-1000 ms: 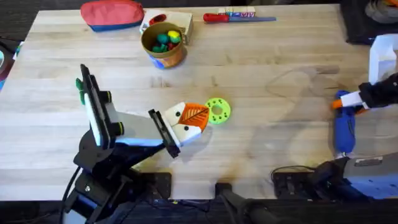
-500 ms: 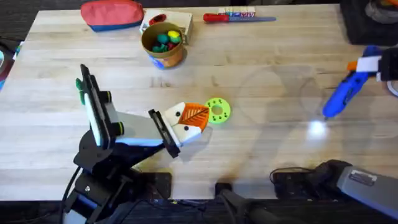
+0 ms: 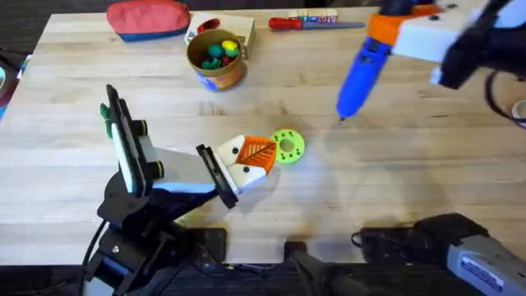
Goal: Pick up the gripper from the table and insert it into the empty holder that is missing its gripper. Then pick up a screw, insert it into the mounting hole, and use the screwdriver to tighten it. Finally, clean up the table by picking up the vegetable and placing it into the bucket.
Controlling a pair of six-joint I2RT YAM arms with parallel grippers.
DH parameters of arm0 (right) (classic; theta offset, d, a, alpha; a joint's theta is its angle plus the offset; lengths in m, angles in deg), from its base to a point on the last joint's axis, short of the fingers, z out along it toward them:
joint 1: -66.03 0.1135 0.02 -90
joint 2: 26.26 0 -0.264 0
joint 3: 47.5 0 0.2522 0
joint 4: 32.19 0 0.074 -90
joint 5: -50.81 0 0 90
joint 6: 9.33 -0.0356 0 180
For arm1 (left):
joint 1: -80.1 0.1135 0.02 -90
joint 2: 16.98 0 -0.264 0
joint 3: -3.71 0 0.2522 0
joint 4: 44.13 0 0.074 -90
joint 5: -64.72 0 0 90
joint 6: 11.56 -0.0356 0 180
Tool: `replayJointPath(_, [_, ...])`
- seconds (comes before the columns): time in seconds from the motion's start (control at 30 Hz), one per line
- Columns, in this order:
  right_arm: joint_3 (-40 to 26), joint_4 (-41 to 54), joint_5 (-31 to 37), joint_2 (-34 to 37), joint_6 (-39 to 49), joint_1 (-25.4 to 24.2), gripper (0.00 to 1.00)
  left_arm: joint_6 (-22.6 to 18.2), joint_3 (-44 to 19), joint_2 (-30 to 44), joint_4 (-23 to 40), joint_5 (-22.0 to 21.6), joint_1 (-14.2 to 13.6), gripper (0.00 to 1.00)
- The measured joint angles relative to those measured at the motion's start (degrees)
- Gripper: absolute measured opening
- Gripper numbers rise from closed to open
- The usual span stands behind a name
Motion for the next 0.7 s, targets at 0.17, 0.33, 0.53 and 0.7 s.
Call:
replayJointPath(0.17, [0.07,-12.4,-0.84,0.04,-1.23,14.71,0.007,-0.01,0.0,0.0,0.0,0.02,0.0,0.006])
replayJointPath(0.33, [0.07,-19.46,-0.59,0.26,-1.68,24.23,0.007,-0.01,0.0,0.0,0.0,0.01,0.0,0.006])
replayJointPath(0.53, [0.07,-26.61,0.24,7.01,-1.86,34.51,0.007,-0.01,0.0,0.0,0.0,0.02,0.0,0.006])
replayJointPath(0.7, [0.21,-29.23,1.45,10.93,-1.54,36.65,0.007,-0.01,0.0,0.0,0.0,0.02,0.0,0.006])
